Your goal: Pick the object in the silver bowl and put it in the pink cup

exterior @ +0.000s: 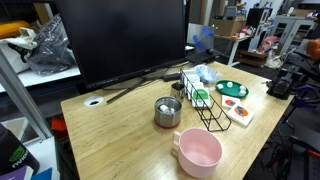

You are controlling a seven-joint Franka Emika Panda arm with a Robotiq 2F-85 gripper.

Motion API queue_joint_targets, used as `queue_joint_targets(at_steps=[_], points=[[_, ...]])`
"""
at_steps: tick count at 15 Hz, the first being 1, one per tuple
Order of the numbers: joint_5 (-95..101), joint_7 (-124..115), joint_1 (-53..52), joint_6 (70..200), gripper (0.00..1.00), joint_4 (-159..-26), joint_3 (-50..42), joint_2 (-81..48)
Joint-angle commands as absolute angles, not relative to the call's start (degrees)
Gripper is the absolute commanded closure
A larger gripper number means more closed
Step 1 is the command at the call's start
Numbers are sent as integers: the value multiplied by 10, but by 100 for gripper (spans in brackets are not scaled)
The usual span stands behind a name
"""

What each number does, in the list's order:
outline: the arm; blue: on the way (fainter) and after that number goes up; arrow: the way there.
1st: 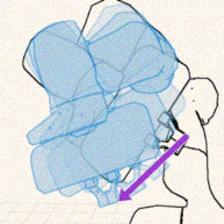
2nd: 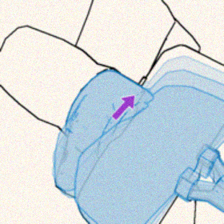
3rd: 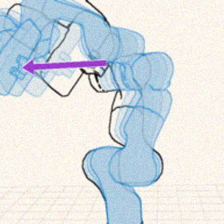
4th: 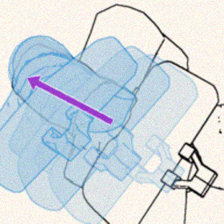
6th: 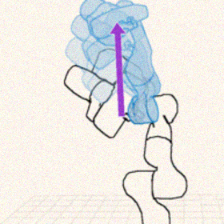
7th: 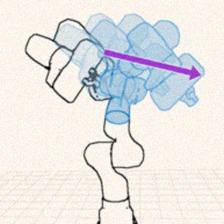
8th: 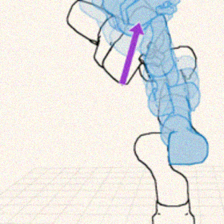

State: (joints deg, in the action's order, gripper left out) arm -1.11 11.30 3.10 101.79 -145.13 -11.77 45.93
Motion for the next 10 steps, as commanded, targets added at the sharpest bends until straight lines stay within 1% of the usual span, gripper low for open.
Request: queue_joint_targets(at_steps=[1, 4, 5, 10], points=[[-1, 104, 24, 1056, 0, -1433, -80, 409], [6, 100, 15, 1071, 0, -1426, -57, 370], [-8, 101, 14, 1070, 0, -1442, -63, 394], [-8, 101, 14, 1071, 0, -1441, -62, 392]])
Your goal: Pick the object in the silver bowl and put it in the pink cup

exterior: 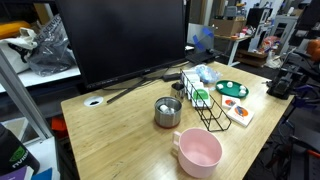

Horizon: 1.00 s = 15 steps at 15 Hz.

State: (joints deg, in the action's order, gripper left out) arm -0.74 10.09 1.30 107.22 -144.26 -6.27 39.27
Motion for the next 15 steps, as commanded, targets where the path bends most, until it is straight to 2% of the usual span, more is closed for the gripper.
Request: queue_joint_targets(at_steps=[1, 8, 15], points=[[-8, 101, 14, 1071, 0, -1441, -62, 393], [-16, 80, -18, 1150, 0, -1411, -23, 329], [-27, 43, -56, 1203, 0, -1317, 21, 171]])
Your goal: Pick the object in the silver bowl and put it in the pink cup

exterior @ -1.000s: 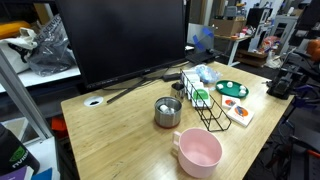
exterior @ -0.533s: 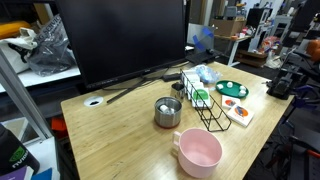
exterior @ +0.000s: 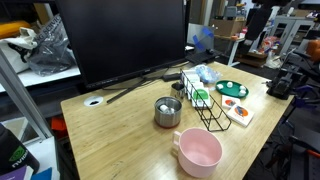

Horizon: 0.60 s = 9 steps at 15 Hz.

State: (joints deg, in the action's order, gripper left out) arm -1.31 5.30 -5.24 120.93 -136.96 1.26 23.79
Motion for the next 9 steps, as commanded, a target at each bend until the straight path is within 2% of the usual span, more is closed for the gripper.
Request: queue_joint_targets(at_steps=[1, 9], points=[[-30, 35, -59, 1204, 0, -1300, 27, 143], [-22, 30, -58, 1214, 0, -1287, 35, 116]])
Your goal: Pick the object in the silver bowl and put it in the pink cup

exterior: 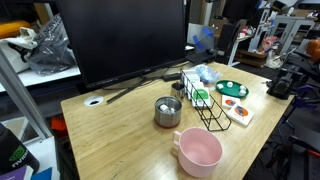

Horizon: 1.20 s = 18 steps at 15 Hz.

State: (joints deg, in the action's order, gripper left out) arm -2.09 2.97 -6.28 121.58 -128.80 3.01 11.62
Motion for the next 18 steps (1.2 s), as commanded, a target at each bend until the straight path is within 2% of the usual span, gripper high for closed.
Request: queue_joint_targets(at_steps=[1, 8, 18], points=[[-22, 30, -58, 1214, 0, -1287, 35, 116], [1, 15, -64, 1227, 0, -1217, 52, 46], [-2, 45, -83, 1203, 0, -1060, 78, -148]])
